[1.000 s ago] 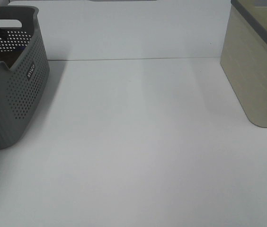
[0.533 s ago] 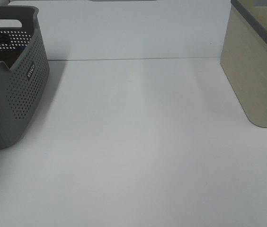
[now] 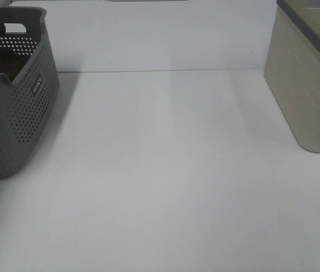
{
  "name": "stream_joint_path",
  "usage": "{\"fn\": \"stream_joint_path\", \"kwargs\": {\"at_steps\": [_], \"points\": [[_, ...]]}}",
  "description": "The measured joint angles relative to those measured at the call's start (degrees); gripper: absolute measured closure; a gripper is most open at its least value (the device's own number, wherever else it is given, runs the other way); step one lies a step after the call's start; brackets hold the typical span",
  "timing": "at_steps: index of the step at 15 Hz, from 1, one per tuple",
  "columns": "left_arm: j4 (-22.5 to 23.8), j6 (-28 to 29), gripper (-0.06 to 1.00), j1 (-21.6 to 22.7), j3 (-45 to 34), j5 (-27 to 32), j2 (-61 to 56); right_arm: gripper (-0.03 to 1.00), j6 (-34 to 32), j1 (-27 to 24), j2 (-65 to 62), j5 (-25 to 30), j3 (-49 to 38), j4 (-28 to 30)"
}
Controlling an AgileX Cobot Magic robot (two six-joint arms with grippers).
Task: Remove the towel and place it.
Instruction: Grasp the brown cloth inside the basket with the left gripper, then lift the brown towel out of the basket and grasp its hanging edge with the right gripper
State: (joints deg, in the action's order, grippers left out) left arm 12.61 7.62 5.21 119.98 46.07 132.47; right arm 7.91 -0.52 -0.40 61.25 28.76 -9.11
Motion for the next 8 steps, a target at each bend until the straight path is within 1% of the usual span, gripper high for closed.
{"fn": "stream_joint_path", "kwargs": {"at_steps": [2,4,6,8], "points": [[-1.3,-0.1,0.94,0.0,0.0,-0.1,-3.1,0.18,0.0,0.0,0.0,0.0,0.0,0.0],[-3.7,-1.4,0.94,0.0,0.0,-0.1,-6.7,0.18,0.0,0.0,0.0,0.0,0.0,0.0],[-6.0,-3.5,0.94,-0.1,0.0,-0.3,-9.8,0.18,0.0,0.0,0.0,0.0,0.0,0.0],[-9.7,-6.6,0.94,-0.5,0.0,-1.0,-13.7,0.18,0.0,0.0,0.0,0.0,0.0,0.0]]}}
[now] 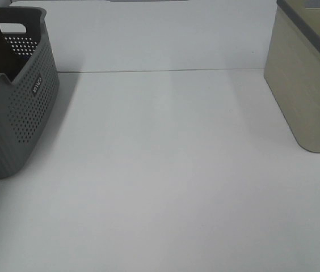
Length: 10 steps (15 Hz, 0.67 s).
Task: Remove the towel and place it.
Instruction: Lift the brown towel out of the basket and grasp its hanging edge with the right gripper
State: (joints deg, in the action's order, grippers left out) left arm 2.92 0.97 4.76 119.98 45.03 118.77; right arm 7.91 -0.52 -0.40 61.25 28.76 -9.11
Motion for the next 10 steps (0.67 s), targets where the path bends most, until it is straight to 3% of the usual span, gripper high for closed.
{"fn": "stream_joint_path", "kwargs": {"at_steps": [5,10], "points": [[-4.2,-6.9,0.94,-5.3,0.0,-1.4,-10.8,0.18,0.0,0.0,0.0,0.0,0.0,0.0],[-8.8,-14.6,0.94,-14.4,0.0,0.6,-19.0,0.18,0.0,0.0,0.0,0.0,0.0,0.0]]}}
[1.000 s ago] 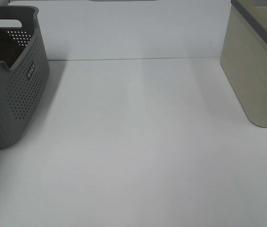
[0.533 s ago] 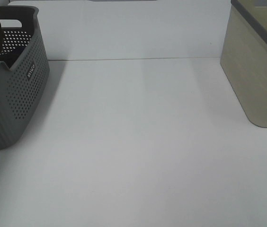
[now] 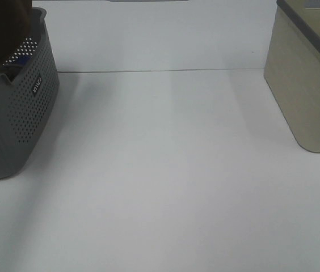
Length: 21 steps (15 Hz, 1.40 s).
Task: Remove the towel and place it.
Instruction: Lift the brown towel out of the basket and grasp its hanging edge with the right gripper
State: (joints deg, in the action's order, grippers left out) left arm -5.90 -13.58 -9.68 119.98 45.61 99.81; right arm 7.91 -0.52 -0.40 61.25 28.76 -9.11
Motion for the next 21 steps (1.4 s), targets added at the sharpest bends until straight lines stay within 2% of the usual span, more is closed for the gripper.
{"fn": "stream_joint_path", "kwargs": {"at_steps": [3,6,8,9,11,12,13,14,16,18,21], "points": [[-8.1,-4.8,0.94,-2.2,0.0,5.7,-0.6,0.18,0.0,0.0,0.0,0.0,0.0,0.0],[-18.5,-8.5,0.94,-2.2,0.0,10.7,-0.6,0.18,-0.2,0.0,2.0,0.0,0.0,-0.3],[-25.0,-10.9,0.94,-2.6,0.0,12.1,-0.6,0.21,-0.6,0.0,6.9,-0.6,0.0,-4.2],[-26.4,-11.1,0.94,-2.8,0.0,12.1,-0.6,0.21,-0.5,0.0,8.7,-1.1,0.1,-5.7],[-28.8,-11.7,0.94,-4.7,0.0,12.2,-0.6,0.23,2.6,0.0,16.4,-4.9,0.5,-13.1],[-29.2,-12.4,0.94,-7.7,0.0,12.1,-0.5,0.24,12.6,0.0,25.5,-9.0,0.6,-23.0],[-29.4,-12.5,0.94,-9.6,0.0,11.5,-0.1,0.24,19.8,0.0,30.5,-10.4,0.6,-28.6],[-29.4,-12.5,0.94,-10.6,0.0,11.2,0.3,0.24,22.9,0.0,32.6,-10.8,0.6,-30.9],[-29.4,-12.7,0.94,-14.2,0.0,9.3,2.2,0.24,37.9,0.0,42.1,-11.9,0.6,-43.0],[-29.4,-12.8,0.94,-17.4,0.0,7.4,4.2,0.24,51.1,0.0,50.5,-12.8,2.6,-51.7],[-29.4,-12.8,0.94,-20.9,0.0,5.1,6.2,0.24,63.9,0.0,60.4,-13.9,8.9,-60.8]]}}
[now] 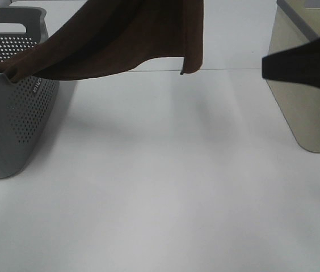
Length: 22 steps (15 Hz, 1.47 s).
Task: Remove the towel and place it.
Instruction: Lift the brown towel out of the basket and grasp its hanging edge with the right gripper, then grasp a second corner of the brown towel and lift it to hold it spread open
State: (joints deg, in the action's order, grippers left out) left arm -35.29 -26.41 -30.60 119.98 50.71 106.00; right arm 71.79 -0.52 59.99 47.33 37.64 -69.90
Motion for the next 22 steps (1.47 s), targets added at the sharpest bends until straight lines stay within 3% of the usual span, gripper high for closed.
{"fn": "stream_joint_path", "kwargs": {"at_steps": [2,4,6,8,9,12,17,18,19,21,22], "points": [[0.1,0.0,0.94,-1.2,0.0,-1.0,0.7,0.24,4.4,0.0,3.3,-0.1,2.3,-3.8],[0.1,0.0,0.94,-2.3,0.0,-3.0,1.9,0.24,11.8,3.6,7.5,-4.6,5.0,-7.7],[0.1,0.0,0.94,-2.6,0.0,-3.7,2.3,0.24,14.8,9.3,8.8,-12.8,5.6,-7.7],[0.1,0.0,0.94,-2.6,0.0,-4.3,2.5,0.24,16.0,16.1,10.1,-26.3,6.1,-8.2],[0.1,0.0,0.94,-2.6,0.0,-4.4,2.5,0.24,16.2,19.4,11.5,-30.5,7.0,-8.5],[0.1,0.0,0.94,-2.6,0.0,-5.7,2.5,0.24,17.1,23.1,15.8,-31.7,8.7,-10.6],[0.1,0.0,0.94,-2.6,0.0,-5.7,2.5,0.25,17.1,23.2,24.0,-32.5,12.6,-17.8],[0.1,0.0,0.94,-2.6,0.0,-5.7,2.5,0.3,17.1,23.2,24.9,-32.5,13.3,-18.7],[0.1,0.0,0.94,-2.6,0.0,-5.7,2.5,0.43,17.1,23.2,25.3,-32.5,13.6,-19.9],[0.1,0.0,0.94,-2.6,0.0,-5.7,2.5,0.87,15.8,23.2,25.4,-32.5,13.8,-20.6],[0.2,0.0,0.94,-2.6,0.0,-5.7,2.5,0.96,15.2,23.2,25.4,-32.5,13.8,-20.3]]}}
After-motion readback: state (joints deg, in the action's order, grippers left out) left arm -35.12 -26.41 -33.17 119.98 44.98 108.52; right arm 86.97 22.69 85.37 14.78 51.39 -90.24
